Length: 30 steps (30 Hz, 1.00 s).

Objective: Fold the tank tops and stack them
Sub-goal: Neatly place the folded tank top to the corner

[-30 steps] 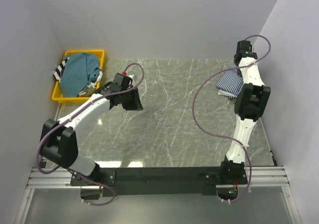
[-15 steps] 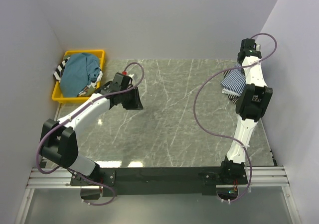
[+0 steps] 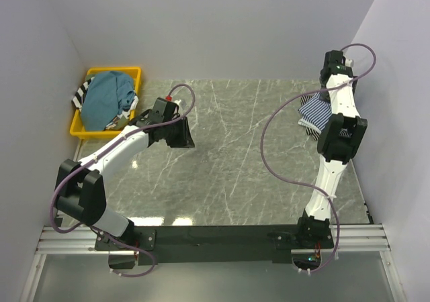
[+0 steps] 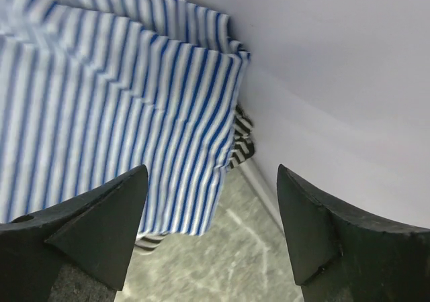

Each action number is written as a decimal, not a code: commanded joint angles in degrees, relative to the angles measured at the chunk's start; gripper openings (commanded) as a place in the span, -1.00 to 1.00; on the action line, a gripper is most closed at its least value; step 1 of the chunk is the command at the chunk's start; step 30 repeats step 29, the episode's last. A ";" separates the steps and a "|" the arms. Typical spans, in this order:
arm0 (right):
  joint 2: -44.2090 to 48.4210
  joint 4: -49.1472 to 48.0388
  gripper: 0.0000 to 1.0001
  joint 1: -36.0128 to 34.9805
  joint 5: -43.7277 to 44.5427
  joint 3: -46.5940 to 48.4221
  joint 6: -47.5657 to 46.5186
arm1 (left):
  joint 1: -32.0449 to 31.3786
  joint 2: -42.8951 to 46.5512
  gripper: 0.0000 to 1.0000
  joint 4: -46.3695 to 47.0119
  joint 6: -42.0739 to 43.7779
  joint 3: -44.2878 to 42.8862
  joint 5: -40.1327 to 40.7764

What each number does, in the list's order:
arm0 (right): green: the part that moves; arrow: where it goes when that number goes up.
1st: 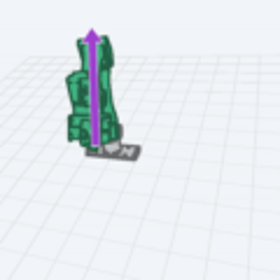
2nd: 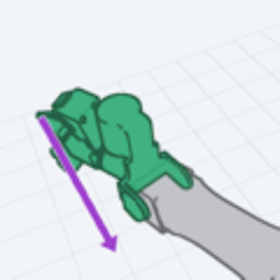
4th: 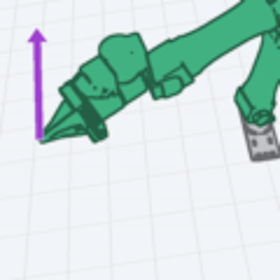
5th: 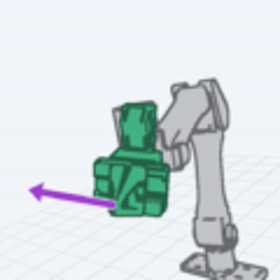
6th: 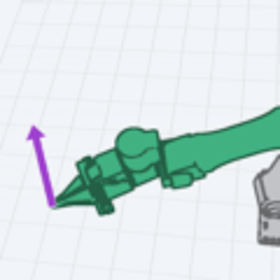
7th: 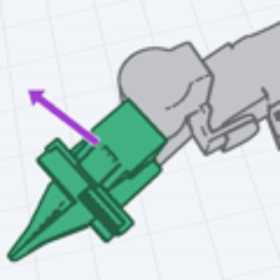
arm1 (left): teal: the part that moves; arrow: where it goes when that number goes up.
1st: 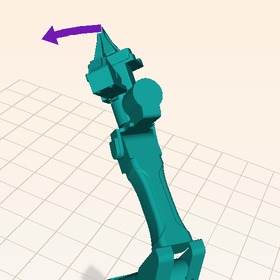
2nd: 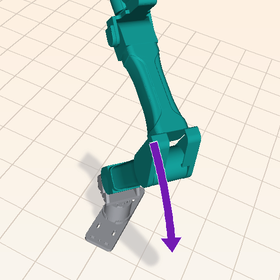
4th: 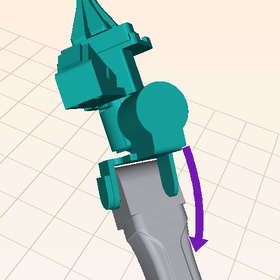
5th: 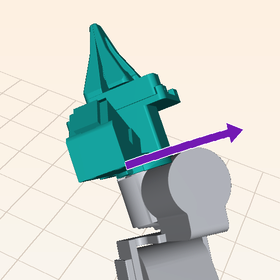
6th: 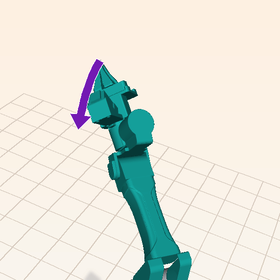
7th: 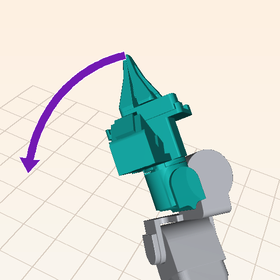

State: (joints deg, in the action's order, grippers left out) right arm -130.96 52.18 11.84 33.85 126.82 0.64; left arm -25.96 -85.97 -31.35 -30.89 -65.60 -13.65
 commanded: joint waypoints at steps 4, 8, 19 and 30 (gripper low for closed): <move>10.18 -0.24 0.68 -6.37 -4.04 2.73 5.06 | 0.20 2.04 -0.30 3.05 -0.39 -1.46 -1.03; 17.73 -2.60 0.71 -11.55 -10.19 -5.57 10.07 | 0.29 3.35 -0.24 4.02 -1.10 -1.19 -0.50; 54.29 -35.82 0.87 -42.12 -19.79 -58.07 24.39 | 0.29 9.94 -0.19 6.92 -1.97 2.40 1.70; 66.88 -42.51 0.91 -49.98 -18.38 -76.28 28.80 | 0.29 14.61 -0.18 9.03 -2.86 7.51 2.14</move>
